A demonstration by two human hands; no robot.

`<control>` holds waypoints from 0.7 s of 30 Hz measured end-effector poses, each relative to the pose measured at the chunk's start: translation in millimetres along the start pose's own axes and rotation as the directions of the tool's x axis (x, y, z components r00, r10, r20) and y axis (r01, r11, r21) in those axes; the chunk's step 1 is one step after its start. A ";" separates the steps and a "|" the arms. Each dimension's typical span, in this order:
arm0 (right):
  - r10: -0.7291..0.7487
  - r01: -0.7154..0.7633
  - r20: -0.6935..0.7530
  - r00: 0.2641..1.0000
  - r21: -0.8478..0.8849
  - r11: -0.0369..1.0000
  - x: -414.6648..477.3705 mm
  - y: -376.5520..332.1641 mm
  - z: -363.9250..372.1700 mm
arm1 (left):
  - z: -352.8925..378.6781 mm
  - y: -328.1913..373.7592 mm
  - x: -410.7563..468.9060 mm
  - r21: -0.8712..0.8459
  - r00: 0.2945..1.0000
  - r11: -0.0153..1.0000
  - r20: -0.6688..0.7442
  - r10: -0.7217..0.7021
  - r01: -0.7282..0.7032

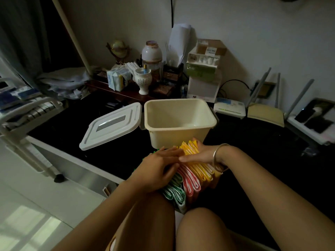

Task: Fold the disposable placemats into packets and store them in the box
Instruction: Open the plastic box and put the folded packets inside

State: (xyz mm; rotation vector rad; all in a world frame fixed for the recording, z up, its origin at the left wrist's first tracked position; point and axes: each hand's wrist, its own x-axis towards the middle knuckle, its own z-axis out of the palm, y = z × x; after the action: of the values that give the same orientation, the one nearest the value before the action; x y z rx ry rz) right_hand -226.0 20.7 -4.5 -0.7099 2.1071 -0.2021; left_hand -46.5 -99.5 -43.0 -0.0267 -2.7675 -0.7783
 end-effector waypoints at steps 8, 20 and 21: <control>-0.043 0.049 -0.146 0.988 0.033 0.998 -0.6 14.1 7.6 | 6.7 2.2 -3.6 0.059 0.990 0.998 -0.141 0.001 0.007; 0.188 -0.174 -0.640 0.745 0.086 0.981 5.0 1.4 32.2 | 14.2 4.6 -4.6 0.206 0.986 0.966 -0.076 -0.145 0.158; 0.205 -0.181 -0.649 0.733 0.104 0.978 5.7 3.1 31.3 | 13.7 5.8 -3.4 0.205 0.987 0.966 -0.068 -0.146 0.157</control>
State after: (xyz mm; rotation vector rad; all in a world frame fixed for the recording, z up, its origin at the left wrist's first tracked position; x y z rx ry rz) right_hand -205.0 23.6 -28.5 -0.4143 2.8308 -0.4218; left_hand -46.1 -87.3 -52.2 0.2452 -2.8099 -0.5081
